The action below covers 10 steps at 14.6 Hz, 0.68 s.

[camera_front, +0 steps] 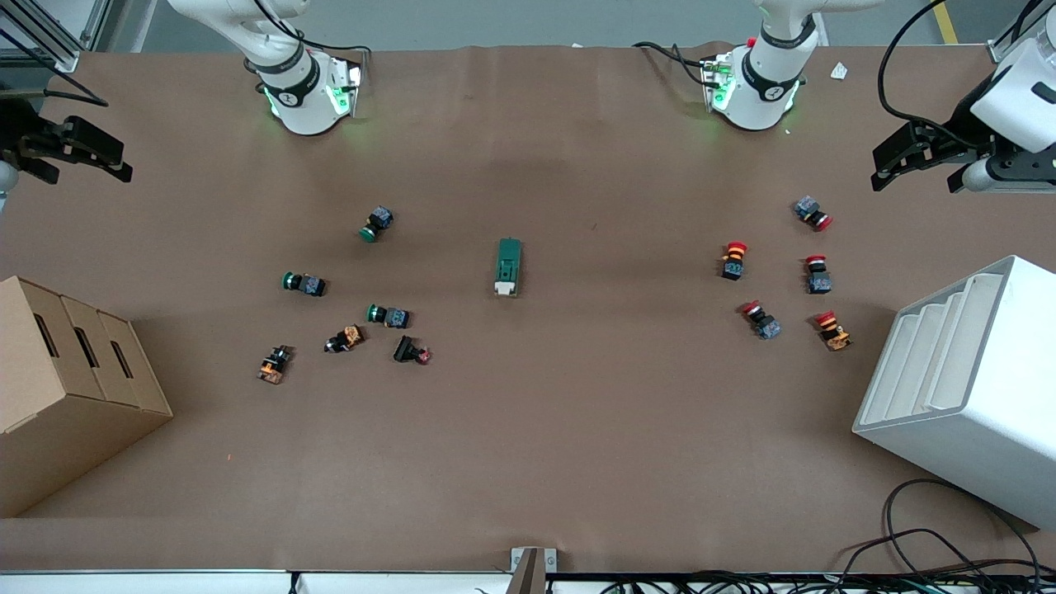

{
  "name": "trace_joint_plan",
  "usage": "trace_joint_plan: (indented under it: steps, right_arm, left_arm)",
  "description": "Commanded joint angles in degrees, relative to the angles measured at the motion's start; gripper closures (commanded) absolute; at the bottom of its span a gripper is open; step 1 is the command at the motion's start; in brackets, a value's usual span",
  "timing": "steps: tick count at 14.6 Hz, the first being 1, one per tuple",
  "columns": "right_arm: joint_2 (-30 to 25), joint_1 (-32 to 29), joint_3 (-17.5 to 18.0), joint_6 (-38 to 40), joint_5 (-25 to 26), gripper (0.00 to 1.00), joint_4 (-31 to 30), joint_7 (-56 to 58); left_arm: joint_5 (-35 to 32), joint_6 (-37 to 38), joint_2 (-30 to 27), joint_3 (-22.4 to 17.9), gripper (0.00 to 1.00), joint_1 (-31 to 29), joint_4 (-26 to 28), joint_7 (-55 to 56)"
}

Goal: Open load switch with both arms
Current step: 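Move the left gripper over the green load switch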

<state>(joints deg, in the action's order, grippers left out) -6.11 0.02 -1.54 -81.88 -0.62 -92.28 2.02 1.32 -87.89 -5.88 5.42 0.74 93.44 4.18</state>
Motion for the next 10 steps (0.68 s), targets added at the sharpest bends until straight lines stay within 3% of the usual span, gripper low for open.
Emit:
trace_joint_plan:
  steps: [1,4,7,10]
  right_arm:
    - [-1.19,0.16,0.05,-0.13,-0.09,0.00,-1.15,0.44]
    - [-1.19,0.24,0.05,-0.13,-0.09,0.00,-1.15,0.44]
    - [-1.19,0.68,0.05,-0.21,-0.09,0.00,-1.06,0.44]
    - [-1.19,1.38,-0.13,-0.21,-0.09,0.00,-1.06,0.35]
  left_arm:
    - [-0.97,0.27,0.61,0.29,0.00,0.23,-1.42,-0.48]
    - [-1.06,-0.08,2.27,0.81,0.00,1.10,-2.56,0.22]
    - [-0.89,-0.70,4.82,4.49,0.00,1.19,-2.92,1.70]
    - [-0.88,-3.15,6.58,12.65,0.00,1.54,-0.99,12.13]
